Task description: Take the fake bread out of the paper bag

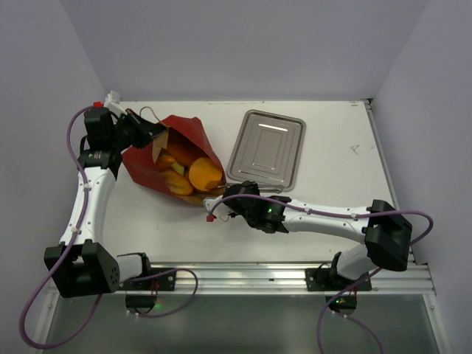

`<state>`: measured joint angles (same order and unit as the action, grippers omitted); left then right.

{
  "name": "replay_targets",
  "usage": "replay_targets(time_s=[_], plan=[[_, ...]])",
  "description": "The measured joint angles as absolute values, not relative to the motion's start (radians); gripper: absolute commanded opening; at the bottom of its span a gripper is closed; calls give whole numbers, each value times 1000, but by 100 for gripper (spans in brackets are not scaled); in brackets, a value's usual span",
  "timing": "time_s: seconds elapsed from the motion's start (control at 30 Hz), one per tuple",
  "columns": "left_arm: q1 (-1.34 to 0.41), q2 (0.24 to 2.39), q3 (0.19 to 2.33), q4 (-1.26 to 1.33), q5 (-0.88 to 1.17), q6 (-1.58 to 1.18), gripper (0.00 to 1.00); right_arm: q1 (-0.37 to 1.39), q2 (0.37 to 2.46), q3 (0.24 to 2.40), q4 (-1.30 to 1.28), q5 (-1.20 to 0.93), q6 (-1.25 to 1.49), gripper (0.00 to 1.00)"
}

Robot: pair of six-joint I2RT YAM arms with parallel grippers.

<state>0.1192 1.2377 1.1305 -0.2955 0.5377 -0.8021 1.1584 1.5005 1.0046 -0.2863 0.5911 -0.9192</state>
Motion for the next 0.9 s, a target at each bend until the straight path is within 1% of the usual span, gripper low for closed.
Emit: replay_targets(time_s=[0.07,0.1,0.17,0.2,0.43,0.9], plan=[[120,1236,1130,-293,542,-803,0,1158,1501,1000,-273,596,-927,30],[122,1235,1130,-293,544,-804,0,1158,1501,999,-266,598,-931,25],[124,1231,1124,-290,545,-805,0,1158,1501,996,-260,605,-934,21],[125,1228,1119,-288,545,-805,0,1158,1501,995,-260,607,-934,17],[136,1218,1105,-286,546,-799,0,1158,1493,995,-263,608,-929,1],[139,1198,1066,-297,542,-719,0,1158,1422,1016,-311,556,-897,0]])
